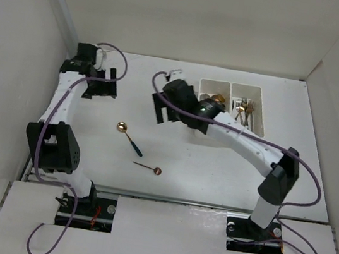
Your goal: Sort the eating utensils into containers
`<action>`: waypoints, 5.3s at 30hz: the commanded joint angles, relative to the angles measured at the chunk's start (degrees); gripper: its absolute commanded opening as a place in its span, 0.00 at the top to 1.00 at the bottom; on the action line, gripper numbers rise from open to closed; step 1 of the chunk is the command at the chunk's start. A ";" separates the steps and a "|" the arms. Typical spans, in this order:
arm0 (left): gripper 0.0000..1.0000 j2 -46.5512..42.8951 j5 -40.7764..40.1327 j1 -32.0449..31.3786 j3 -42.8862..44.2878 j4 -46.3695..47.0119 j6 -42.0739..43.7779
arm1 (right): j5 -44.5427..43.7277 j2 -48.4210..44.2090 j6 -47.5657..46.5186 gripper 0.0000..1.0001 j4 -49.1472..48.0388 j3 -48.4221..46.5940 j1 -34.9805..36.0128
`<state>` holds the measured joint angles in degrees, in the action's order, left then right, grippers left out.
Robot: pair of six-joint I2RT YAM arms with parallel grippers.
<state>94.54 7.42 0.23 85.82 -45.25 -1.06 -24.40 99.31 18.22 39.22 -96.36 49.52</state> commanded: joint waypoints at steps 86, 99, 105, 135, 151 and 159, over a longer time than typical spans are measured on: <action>0.23 -9.82 5.77 -48.39 -38.79 14.75 66.19 | 4.98 -5.42 4.63 0.20 -3.80 5.47 -22.89; 1.00 0.38 2.16 -50.33 -40.56 18.45 60.22 | 1.90 -17.74 5.16 0.20 -5.56 10.84 -22.89; 1.00 0.91 2.86 -49.63 -39.25 17.92 55.92 | 1.38 -21.61 5.69 0.17 -6.61 10.84 -23.41; 1.00 -10.17 31.60 -15.79 5.94 25.04 -13.71 | 27.82 -12.14 14.73 0.18 -43.69 17.17 -3.81; 1.00 -12.36 33.71 -17.54 4.71 22.93 -15.02 | 22.39 -4.91 17.38 0.82 -43.70 12.51 -2.58; 0.99 -12.98 34.32 -17.54 2.60 22.93 -14.94 | 16.94 -7.02 17.91 1.00 -43.70 14.70 -2.58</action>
<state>84.58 38.37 -16.67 88.95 -22.09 -15.33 -2.42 94.32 35.79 -0.84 -80.95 47.27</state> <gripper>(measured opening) 0.021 0.049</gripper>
